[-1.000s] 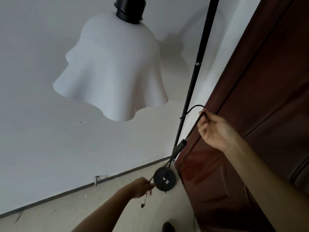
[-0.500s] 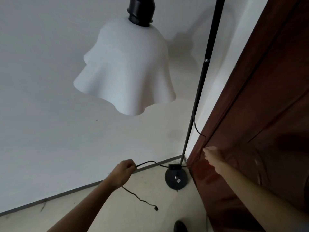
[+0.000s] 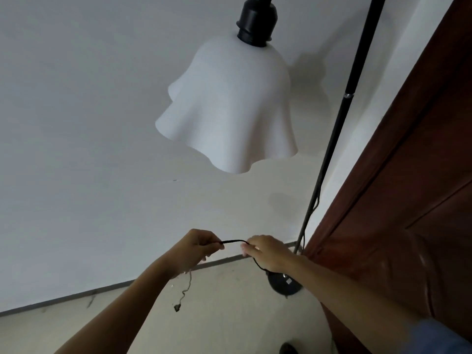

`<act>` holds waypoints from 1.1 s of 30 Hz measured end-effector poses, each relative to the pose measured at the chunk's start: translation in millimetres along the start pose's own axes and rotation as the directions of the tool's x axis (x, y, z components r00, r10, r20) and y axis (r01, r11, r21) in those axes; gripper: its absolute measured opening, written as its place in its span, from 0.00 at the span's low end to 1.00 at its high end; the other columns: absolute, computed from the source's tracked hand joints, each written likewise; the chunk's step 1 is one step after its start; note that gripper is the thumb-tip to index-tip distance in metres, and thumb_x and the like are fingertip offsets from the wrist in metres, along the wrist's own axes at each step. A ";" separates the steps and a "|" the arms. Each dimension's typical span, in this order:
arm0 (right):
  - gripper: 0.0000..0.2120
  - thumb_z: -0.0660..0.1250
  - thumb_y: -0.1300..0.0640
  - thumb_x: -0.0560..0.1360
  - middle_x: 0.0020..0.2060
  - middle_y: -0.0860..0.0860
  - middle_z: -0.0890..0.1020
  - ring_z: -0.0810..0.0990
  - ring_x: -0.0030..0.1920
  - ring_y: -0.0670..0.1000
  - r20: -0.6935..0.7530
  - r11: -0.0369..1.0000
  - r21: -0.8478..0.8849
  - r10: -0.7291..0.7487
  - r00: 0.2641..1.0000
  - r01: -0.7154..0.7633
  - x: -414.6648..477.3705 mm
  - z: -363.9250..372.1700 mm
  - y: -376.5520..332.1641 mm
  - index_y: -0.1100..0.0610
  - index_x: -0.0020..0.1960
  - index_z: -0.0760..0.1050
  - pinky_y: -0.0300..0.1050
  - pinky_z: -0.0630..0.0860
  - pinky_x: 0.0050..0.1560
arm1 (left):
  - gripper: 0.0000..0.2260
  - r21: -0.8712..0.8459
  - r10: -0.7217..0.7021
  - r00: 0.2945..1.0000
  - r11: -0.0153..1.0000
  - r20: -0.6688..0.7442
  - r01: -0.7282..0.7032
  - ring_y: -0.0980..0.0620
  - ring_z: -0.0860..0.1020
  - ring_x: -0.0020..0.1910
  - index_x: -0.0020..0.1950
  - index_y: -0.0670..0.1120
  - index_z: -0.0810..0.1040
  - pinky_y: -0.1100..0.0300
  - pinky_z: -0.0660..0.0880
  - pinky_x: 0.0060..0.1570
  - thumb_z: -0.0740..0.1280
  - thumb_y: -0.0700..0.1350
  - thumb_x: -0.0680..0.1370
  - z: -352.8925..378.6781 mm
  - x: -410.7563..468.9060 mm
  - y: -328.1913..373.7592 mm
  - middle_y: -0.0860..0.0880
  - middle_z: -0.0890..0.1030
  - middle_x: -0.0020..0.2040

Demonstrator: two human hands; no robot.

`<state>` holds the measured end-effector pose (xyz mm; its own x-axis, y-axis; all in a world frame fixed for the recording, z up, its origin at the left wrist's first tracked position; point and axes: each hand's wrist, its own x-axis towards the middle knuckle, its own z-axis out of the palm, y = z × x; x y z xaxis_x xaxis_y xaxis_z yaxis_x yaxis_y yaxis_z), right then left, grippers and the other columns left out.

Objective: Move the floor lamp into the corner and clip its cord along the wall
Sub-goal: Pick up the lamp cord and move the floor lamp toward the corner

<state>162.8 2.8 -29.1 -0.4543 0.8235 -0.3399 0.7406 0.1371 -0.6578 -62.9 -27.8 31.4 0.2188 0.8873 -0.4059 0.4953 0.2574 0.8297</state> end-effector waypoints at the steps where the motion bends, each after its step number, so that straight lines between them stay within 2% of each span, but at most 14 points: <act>1: 0.20 0.56 0.41 0.78 0.40 0.46 0.83 0.82 0.45 0.50 -0.025 0.994 0.105 0.017 1.000 -0.014 2.0 1.9 -2.2 0.52 0.41 0.79 0.51 0.77 0.52 | 0.06 -0.012 -0.007 1.000 1.000 -0.007 0.007 0.55 0.72 0.32 0.41 0.47 0.83 0.59 0.72 0.38 0.67 0.44 0.76 -2.5 -3.1 -1.1 0.55 0.75 0.27; 3: 0.23 0.56 0.44 0.80 0.31 0.50 0.84 0.84 0.38 0.55 -0.135 0.943 0.332 0.080 0.988 -0.031 8.0 -4.5 4.2 0.56 0.34 0.77 0.49 0.80 0.45 | 0.07 -0.057 -0.040 0.999 0.998 -0.026 0.038 0.55 0.71 0.31 0.40 0.46 0.82 0.61 0.70 0.37 0.67 0.45 0.76 -6.1 -9.9 -5.5 0.54 0.74 0.28; 5: 0.22 0.56 0.47 0.81 0.26 0.52 0.82 0.83 0.32 0.57 -0.236 0.847 0.521 0.263 0.935 -0.107 13.2 -24.8 18.4 0.58 0.34 0.73 0.44 0.77 0.34 | 0.09 -0.103 -0.085 0.995 0.992 -0.053 0.079 0.55 0.69 0.30 0.41 0.44 0.82 0.63 0.69 0.35 0.66 0.46 0.77 -7.9 -16.2 -13.8 0.52 0.73 0.28; 8: 0.21 0.55 0.47 0.81 0.19 0.52 0.79 0.80 0.21 0.50 -0.290 0.616 0.768 0.577 0.763 -0.174 18.3 -61.6 56.9 0.58 0.35 0.68 0.42 0.75 0.31 | 0.14 -0.147 -0.138 0.986 0.981 -0.093 0.124 0.55 0.68 0.30 0.41 0.40 0.83 0.65 0.67 0.34 0.65 0.48 0.77 -9.4 -23.3 -31.8 0.51 0.71 0.28; 10: 0.20 0.54 0.48 0.82 0.16 0.51 0.77 0.78 0.17 0.47 -0.317 0.530 0.835 0.681 0.661 -0.146 12.6 -82.0 82.5 0.57 0.35 0.67 0.42 0.73 0.31 | 0.15 -0.164 -0.158 0.980 0.977 -0.120 0.137 0.55 0.70 0.31 0.41 0.38 0.83 0.64 0.68 0.35 0.65 0.48 0.78 -10.8 -26.2 -46.9 0.51 0.73 0.28; 13: 0.19 0.54 0.51 0.82 0.15 0.51 0.76 0.76 0.16 0.45 -0.344 0.543 0.815 0.734 0.586 -0.202 -7.0 -88.2 111.3 0.59 0.36 0.69 0.37 0.72 0.22 | 0.16 -0.185 -0.185 0.971 0.970 -0.151 0.156 0.54 0.70 0.31 0.42 0.35 0.82 0.62 0.69 0.35 0.65 0.48 0.77 -11.1 -27.3 -68.2 0.48 0.73 0.30; 14: 0.19 0.55 0.52 0.82 0.16 0.52 0.76 0.75 0.15 0.45 -0.332 0.546 0.804 0.742 0.582 -0.236 -12.4 -84.1 119.4 0.60 0.36 0.70 0.36 0.71 0.20 | 0.17 -0.204 -0.186 0.971 0.967 -0.153 0.154 0.53 0.70 0.32 0.42 0.33 0.81 0.61 0.69 0.35 0.65 0.48 0.77 -10.1 -26.4 -72.7 0.47 0.72 0.31; 17: 0.19 0.56 0.52 0.82 0.23 0.56 0.79 0.76 0.20 0.50 -0.286 0.577 0.725 0.749 0.598 -0.375 -26.7 -63.2 135.2 0.63 0.39 0.72 0.38 0.72 0.30 | 0.16 -0.251 -0.182 0.971 0.958 -0.157 0.139 0.50 0.69 0.32 0.39 0.34 0.79 0.59 0.70 0.34 0.65 0.47 0.77 -2.6 -20.1 -73.3 0.44 0.71 0.33; 20: 0.15 0.59 0.60 0.80 0.29 0.57 0.77 0.74 0.27 0.53 -0.231 0.632 0.594 0.726 0.648 -0.497 -38.9 -41.7 146.2 0.61 0.35 0.73 0.36 0.70 0.25 | 0.15 -0.233 -0.159 0.975 0.965 -0.152 0.121 0.52 0.69 0.30 0.37 0.39 0.79 0.60 0.70 0.31 0.65 0.47 0.78 6.1 -11.3 -64.9 0.46 0.70 0.30; 22: 0.12 0.64 0.63 0.74 0.29 0.56 0.76 0.73 0.30 0.54 -0.216 0.693 0.473 0.690 0.691 -0.544 -46.8 -35.1 149.9 0.59 0.32 0.73 0.43 0.71 0.33 | 0.15 -0.223 -0.134 0.983 0.970 -0.129 0.103 0.53 0.68 0.29 0.36 0.40 0.79 0.62 0.69 0.29 0.65 0.48 0.78 12.2 -5.7 -57.7 0.47 0.69 0.30; 24: 0.06 0.64 0.65 0.71 0.31 0.55 0.77 0.75 0.34 0.54 -0.192 0.734 0.372 0.659 0.727 -0.568 -52.0 -38.0 150.2 0.57 0.38 0.77 0.43 0.72 0.39 | 0.15 -0.216 -0.116 0.986 0.972 -0.117 0.089 0.54 0.68 0.28 0.36 0.39 0.79 0.63 0.68 0.29 0.65 0.48 0.77 20.0 -0.3 -51.6 0.47 0.69 0.29; 27: 0.13 0.66 0.67 0.72 0.44 0.56 0.79 0.78 0.47 0.55 -0.240 0.762 0.359 0.633 0.736 -0.538 -43.3 -63.3 144.8 0.59 0.55 0.78 0.43 0.73 0.51 | 0.16 -0.202 -0.120 0.986 0.975 -0.114 0.095 0.54 0.68 0.26 0.37 0.36 0.78 0.65 0.68 0.28 0.65 0.47 0.77 33.7 6.2 -45.3 0.48 0.69 0.27; 30: 0.20 0.73 0.61 0.69 0.49 0.56 0.79 0.79 0.51 0.55 -0.360 0.832 0.375 0.536 0.764 -0.408 -22.0 -102.0 133.9 0.60 0.61 0.76 0.47 0.74 0.55 | 0.14 -0.193 -0.162 0.982 0.971 -0.092 0.142 0.54 0.69 0.28 0.34 0.42 0.79 0.62 0.69 0.30 0.66 0.48 0.77 45.9 12.1 -42.5 0.50 0.70 0.27; 33: 0.25 0.76 0.49 0.66 0.51 0.52 0.79 0.78 0.52 0.52 -0.388 0.856 0.461 0.432 0.814 -0.234 9.1 -132.5 124.6 0.53 0.60 0.75 0.50 0.77 0.54 | 0.14 -0.189 -0.229 0.966 0.961 -0.121 0.204 0.54 0.68 0.27 0.36 0.40 0.80 0.62 0.70 0.30 0.67 0.47 0.77 54.5 18.2 -39.6 0.50 0.70 0.27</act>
<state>316.6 100.3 -25.1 0.1417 0.9432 -0.3005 0.5120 -0.3296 -0.7932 -32.7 -42.7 -29.7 -0.0040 0.8446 -0.5354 0.3619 0.5003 0.7866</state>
